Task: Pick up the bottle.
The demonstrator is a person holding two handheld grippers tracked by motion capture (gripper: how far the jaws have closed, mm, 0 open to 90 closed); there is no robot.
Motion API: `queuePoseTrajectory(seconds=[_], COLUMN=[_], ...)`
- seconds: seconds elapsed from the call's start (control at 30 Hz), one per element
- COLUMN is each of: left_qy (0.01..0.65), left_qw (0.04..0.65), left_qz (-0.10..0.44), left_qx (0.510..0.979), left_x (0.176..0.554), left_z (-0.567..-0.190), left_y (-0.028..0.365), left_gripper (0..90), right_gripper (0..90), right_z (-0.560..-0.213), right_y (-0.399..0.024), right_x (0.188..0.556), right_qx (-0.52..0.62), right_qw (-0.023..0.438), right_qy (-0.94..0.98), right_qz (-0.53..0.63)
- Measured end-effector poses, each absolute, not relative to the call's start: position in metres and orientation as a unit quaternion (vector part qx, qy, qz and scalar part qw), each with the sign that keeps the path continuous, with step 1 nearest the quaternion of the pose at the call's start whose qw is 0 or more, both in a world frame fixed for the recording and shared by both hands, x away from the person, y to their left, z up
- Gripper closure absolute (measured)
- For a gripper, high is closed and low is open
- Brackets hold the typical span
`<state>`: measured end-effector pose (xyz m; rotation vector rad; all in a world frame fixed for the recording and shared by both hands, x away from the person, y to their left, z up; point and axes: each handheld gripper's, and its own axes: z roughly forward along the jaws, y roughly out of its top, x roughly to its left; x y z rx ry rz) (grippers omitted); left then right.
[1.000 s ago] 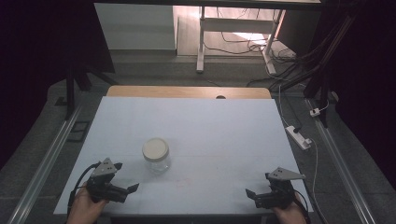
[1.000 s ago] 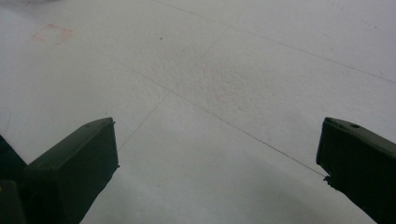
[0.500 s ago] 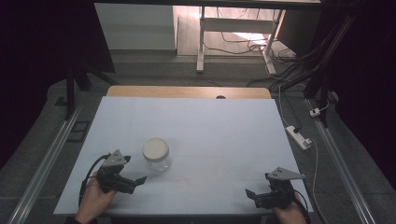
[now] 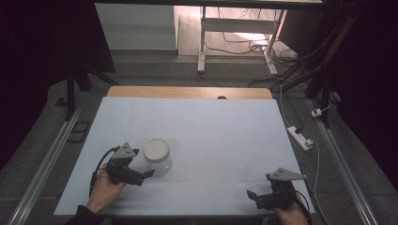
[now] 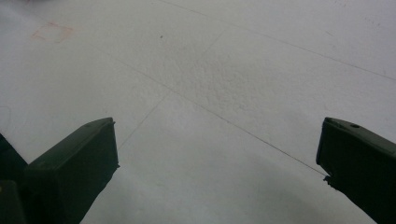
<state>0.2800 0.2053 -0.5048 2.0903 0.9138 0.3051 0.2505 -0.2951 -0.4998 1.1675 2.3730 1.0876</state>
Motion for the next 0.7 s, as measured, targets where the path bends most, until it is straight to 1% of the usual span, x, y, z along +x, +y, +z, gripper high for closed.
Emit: queuePoseTrajectory(seconds=[0.4,0.7], left_qy=[0.333,0.330], left_qw=[0.415,0.408], left_qz=[0.111,0.105], left_qx=[0.839,0.844], left_x=[0.299,0.311], left_z=[-0.507,-0.514], left_y=[0.190,0.183], left_gripper=[0.0,0.0], right_gripper=[0.0,0.0], right_z=[-0.500,-0.500], right_y=[-0.295,-0.295], right_x=[0.251,0.251], right_qx=[0.404,0.403], right_qw=[0.140,0.139], right_qy=[0.822,0.822], right_qz=[0.376,0.376])
